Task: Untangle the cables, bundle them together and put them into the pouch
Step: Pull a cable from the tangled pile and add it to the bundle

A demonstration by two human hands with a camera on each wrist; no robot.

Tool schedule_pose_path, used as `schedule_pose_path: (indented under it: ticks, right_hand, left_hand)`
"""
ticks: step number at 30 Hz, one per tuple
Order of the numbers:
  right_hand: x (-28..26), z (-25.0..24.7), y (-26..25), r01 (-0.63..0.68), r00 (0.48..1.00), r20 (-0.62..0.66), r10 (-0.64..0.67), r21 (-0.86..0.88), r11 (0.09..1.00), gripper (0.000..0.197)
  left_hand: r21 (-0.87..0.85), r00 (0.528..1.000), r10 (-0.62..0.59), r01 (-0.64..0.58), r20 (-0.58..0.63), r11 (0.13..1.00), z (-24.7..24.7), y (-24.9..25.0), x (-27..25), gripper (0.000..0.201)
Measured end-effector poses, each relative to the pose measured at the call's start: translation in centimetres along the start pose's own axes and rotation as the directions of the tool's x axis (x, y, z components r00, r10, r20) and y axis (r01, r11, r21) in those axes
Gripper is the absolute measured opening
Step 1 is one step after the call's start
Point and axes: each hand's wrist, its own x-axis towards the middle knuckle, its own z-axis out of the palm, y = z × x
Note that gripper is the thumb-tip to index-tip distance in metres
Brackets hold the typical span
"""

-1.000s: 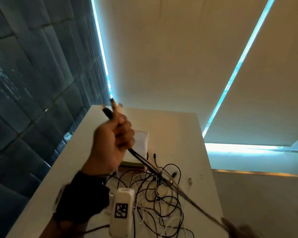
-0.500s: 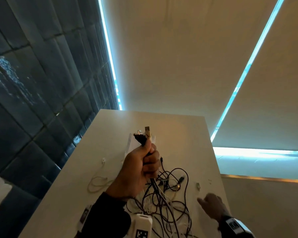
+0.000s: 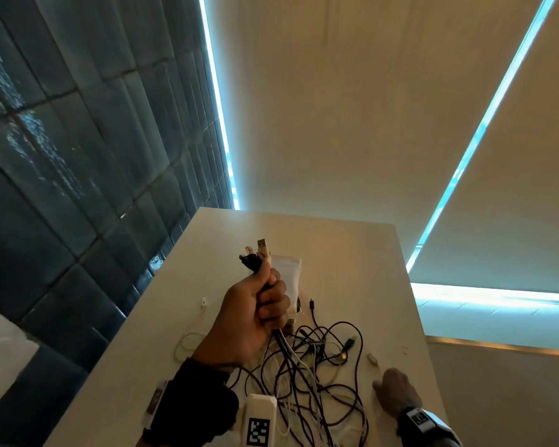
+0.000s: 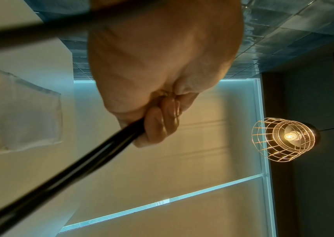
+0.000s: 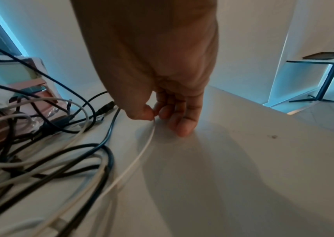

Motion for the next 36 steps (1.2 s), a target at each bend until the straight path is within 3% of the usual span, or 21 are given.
schedule_pose_path:
  ticks: [2,5,7,9,12,16,20,26,33,36]
  right_hand:
    - [0.0,-0.4,0.0,-0.011,0.999,-0.040,0.013,0.051,0.999,0.031]
    - [-0.4,-1.3,-1.1,-0.019,0.988,-0.135,0.074,0.372,0.928,0.030]
    - [-1.1,-2.8,-2.7,0.044,0.985,-0.153,0.080,0.672,0.739,0.018]
    - [-2.6,-5.3,-5.3,0.142,0.984,-0.177,0.025,0.859,0.493,0.010]
    - [-6.2,-9.6,-9.9,0.286,0.955,-0.254,-0.150,0.923,0.259,0.013]
    - [-11.6,-13.4,-14.7,0.519,0.798,-0.437,-0.415,0.848,0.107,0.009]
    - [-15.0,-14.5,-17.2,0.641,0.675,-0.507,-0.535,0.762,0.086,0.009]
    - [-15.6,-13.7,-17.8,0.603,0.724,-0.393,-0.567,0.760,0.244,0.011]
    - [-15.4,-12.9,-17.9,0.697,0.628,-0.425,-0.652,0.681,0.227,0.027]
    - [-14.6,-11.8,-17.4,0.716,0.618,-0.400,-0.677,0.642,0.274,0.029]
  left_hand:
    - [-0.013,1.000,-0.001,0.001,0.000,1.000,-0.2,0.0,0.0,0.033]
    - [-0.008,1.000,0.005,-0.005,-0.022,1.000,-0.5,-0.1,0.1,0.031]
    - [0.031,0.999,0.006,-0.004,-0.043,1.000,-0.6,-0.3,0.2,0.029]
    - [0.088,0.998,0.002,0.004,-0.061,0.996,-0.3,-0.6,0.3,0.028]
    - [0.222,0.997,0.001,0.017,-0.080,0.975,0.5,-1.2,0.6,0.030]
    - [0.393,0.995,0.046,-0.006,-0.093,0.919,1.8,-1.7,0.9,0.023]
    - [0.471,0.989,0.123,-0.068,-0.087,0.879,2.5,-2.0,0.6,0.037]
    - [0.429,0.953,0.298,-0.246,-0.058,0.869,1.9,-0.8,0.1,0.037]
    - [0.526,0.935,0.338,-0.236,-0.106,0.817,2.0,-0.2,0.4,0.047]
    - [0.292,0.943,0.306,-0.258,-0.131,0.921,2.3,0.8,0.4,0.044]
